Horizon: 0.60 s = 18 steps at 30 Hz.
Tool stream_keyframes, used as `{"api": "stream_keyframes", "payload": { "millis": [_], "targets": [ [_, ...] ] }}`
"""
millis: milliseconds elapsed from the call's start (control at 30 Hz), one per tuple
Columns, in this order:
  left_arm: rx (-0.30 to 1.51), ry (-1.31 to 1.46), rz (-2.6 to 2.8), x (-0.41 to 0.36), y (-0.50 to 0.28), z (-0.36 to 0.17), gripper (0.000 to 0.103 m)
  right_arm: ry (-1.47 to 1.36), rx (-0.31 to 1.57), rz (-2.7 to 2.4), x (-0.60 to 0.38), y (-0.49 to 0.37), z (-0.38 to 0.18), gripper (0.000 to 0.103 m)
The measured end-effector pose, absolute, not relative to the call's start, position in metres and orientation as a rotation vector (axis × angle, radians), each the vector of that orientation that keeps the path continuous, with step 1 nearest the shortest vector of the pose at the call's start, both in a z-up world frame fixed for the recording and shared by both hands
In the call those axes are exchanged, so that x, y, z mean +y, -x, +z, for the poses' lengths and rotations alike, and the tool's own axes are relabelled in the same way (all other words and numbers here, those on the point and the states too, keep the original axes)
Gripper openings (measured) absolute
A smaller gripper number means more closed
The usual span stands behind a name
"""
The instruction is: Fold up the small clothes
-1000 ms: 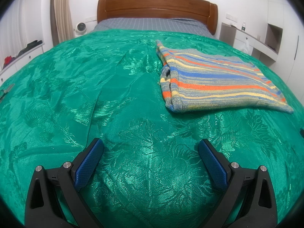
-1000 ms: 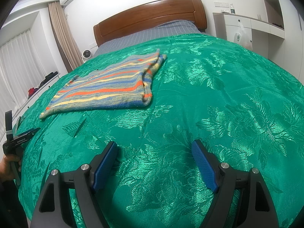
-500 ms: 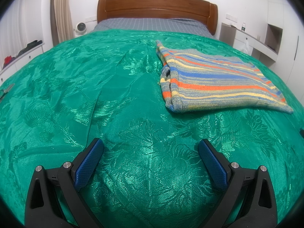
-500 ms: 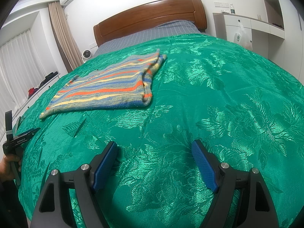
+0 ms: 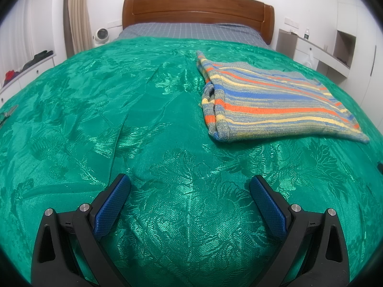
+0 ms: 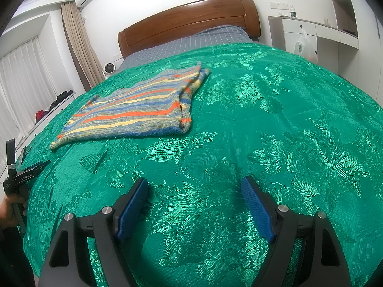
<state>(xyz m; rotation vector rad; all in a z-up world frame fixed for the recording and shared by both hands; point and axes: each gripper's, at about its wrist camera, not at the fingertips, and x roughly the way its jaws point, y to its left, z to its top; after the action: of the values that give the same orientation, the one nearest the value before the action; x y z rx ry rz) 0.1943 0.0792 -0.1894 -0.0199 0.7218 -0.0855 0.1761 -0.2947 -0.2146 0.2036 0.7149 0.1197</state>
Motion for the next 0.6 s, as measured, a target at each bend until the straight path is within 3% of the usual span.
{"api": "stream_keyframes", "payload": {
  "millis": [600],
  "targets": [
    [0.719, 0.022, -0.087, 0.0803, -0.1937, -0.1886, 0.100, -0.207, 0.712, 0.121, -0.2958, -0.1756, -0.2152, 0.080]
  ]
}}
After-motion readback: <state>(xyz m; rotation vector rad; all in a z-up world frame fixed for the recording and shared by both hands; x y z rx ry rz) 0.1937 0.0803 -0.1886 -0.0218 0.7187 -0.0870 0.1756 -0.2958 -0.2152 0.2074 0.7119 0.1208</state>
